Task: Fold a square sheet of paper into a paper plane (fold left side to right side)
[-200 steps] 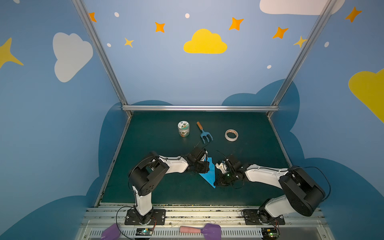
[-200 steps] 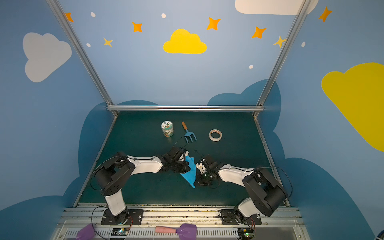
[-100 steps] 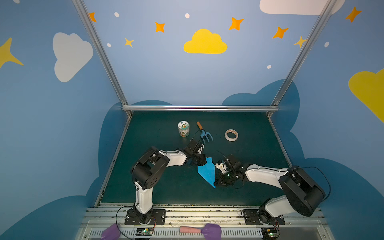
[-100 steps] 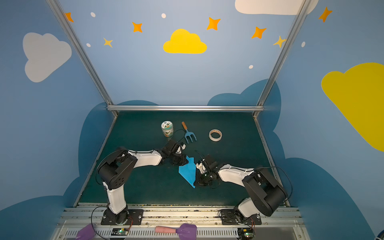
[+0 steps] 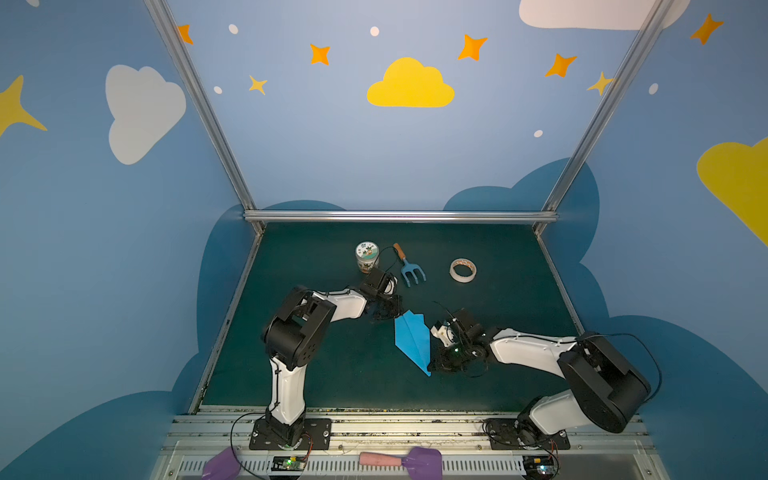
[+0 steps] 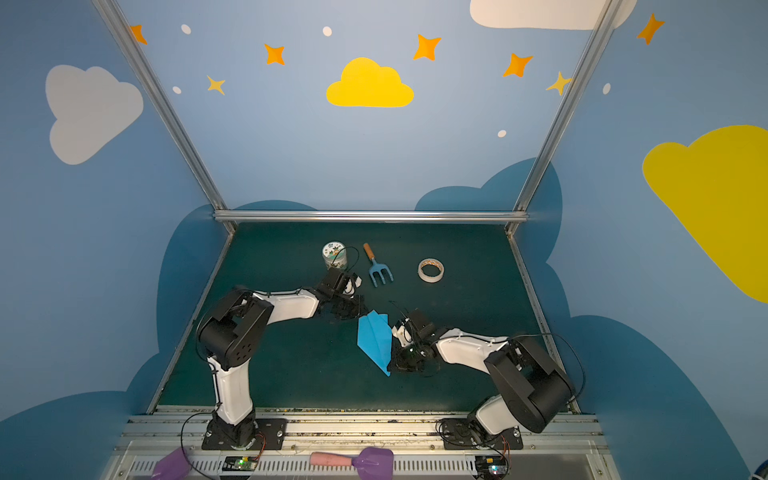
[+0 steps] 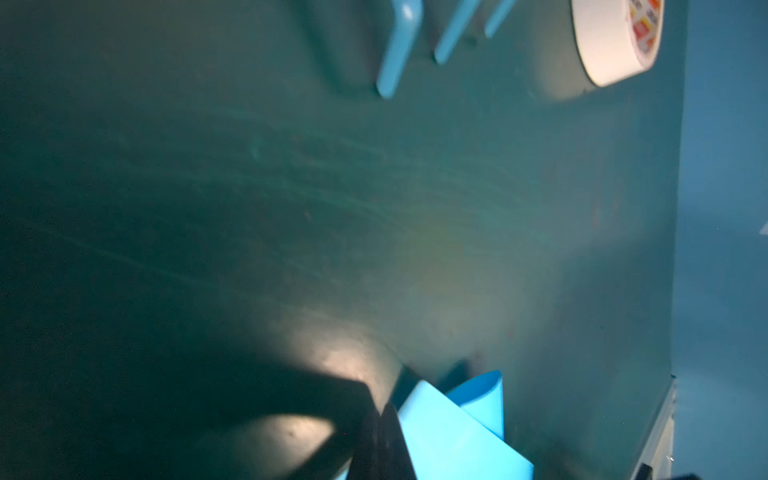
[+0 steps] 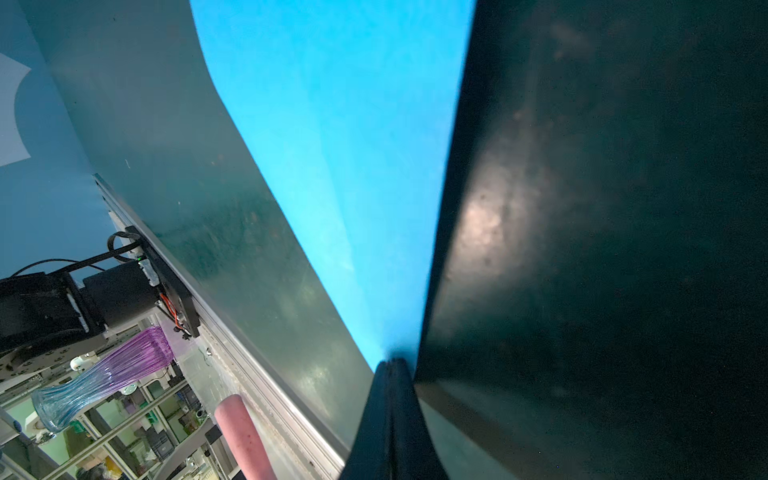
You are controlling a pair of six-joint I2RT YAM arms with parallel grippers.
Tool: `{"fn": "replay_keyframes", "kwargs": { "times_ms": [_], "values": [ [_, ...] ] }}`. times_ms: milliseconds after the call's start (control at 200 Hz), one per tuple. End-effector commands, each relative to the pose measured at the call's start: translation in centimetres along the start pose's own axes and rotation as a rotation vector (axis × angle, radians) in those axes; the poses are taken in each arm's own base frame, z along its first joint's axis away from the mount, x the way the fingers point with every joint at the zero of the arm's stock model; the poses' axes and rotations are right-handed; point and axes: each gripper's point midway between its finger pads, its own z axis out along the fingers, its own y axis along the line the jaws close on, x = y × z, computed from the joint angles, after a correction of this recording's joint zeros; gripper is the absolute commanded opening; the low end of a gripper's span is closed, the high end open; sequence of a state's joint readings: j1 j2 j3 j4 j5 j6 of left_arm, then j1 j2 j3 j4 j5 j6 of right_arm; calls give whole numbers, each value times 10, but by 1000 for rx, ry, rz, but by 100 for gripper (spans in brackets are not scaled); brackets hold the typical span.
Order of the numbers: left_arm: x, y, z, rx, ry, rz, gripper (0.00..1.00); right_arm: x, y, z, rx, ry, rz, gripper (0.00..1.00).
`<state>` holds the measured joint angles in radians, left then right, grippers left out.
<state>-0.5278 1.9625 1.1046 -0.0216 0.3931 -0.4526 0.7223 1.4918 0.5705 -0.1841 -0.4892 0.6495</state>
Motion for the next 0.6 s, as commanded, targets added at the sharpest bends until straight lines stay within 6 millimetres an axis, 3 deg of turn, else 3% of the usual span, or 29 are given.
{"fn": "replay_keyframes", "kwargs": {
  "times_ms": [0,135,255,466,596],
  "values": [
    [24,65,-11,-269,94,-18,3,35,-47,14,179,92,53,0],
    [15,33,-44,-229,54,48,3,35,-47,14,178,92,51,0],
    [33,-8,-60,-137,63,109,3,34,-46,14,176,92,50,0],
    [70,-66,-44,-32,140,225,3,34,-48,15,180,96,54,0],
    [80,-76,-26,-26,178,254,3,35,-49,16,182,97,54,0]
  ]
}}
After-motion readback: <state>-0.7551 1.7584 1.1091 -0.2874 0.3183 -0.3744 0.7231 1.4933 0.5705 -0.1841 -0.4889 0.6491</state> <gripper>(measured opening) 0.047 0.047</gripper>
